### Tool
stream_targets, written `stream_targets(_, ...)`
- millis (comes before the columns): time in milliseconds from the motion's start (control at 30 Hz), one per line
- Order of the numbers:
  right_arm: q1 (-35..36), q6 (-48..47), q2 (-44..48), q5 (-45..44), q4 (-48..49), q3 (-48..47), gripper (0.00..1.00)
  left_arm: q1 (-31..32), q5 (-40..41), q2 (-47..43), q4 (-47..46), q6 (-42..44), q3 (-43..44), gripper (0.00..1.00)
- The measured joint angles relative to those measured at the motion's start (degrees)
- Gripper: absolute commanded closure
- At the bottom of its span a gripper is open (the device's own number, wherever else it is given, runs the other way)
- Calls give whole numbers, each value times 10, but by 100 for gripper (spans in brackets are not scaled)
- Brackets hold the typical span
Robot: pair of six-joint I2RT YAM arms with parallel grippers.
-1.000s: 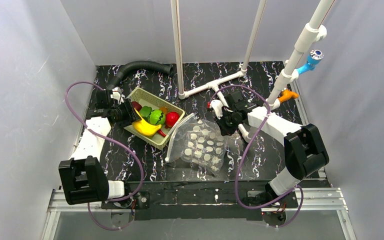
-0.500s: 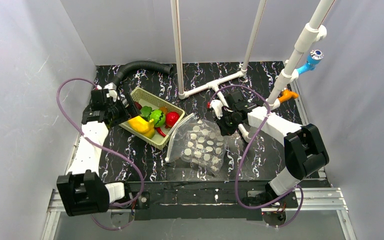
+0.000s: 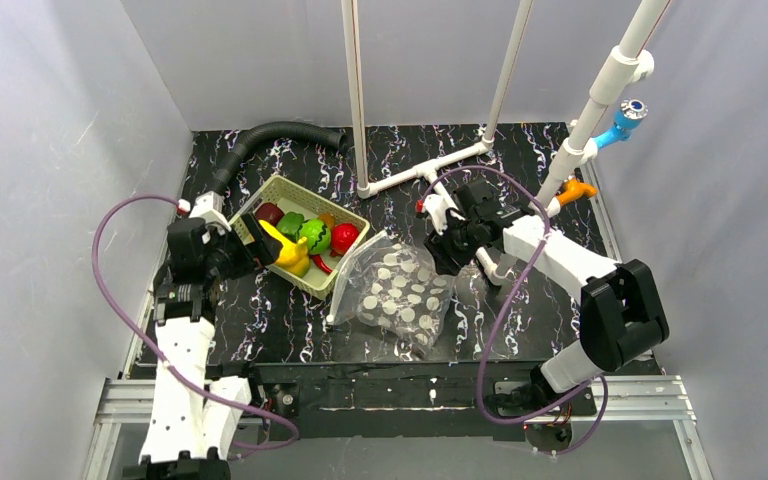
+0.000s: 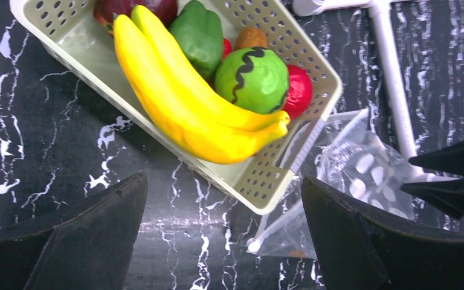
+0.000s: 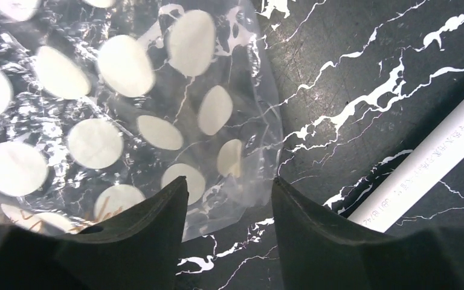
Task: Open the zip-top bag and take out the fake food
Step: Reset both arms
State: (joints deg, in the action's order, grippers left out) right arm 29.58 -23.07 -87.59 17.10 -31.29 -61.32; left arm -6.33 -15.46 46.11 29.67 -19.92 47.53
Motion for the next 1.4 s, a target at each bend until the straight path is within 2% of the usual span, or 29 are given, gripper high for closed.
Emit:
stream_targets(133, 0, -2, 8, 5, -6, -2, 28, 0, -23, -59, 23, -14, -11, 2)
stream_targets(400, 1, -30, 29, 20, -70, -64, 17, 0, -66, -104, 55, -39, -17, 2)
stream_targets(800, 2, -113, 170, 138, -201, -94, 2, 0, -133, -109, 86, -59, -11, 2)
stream_targets(1133, -9, -152, 308, 200, -280, -83, 2, 1, -155, -114, 106, -66, 16, 2)
stream_targets(1400, -125, -177, 405, 289, -330, -64, 2, 2, -159, -115, 118, -68, 36, 2)
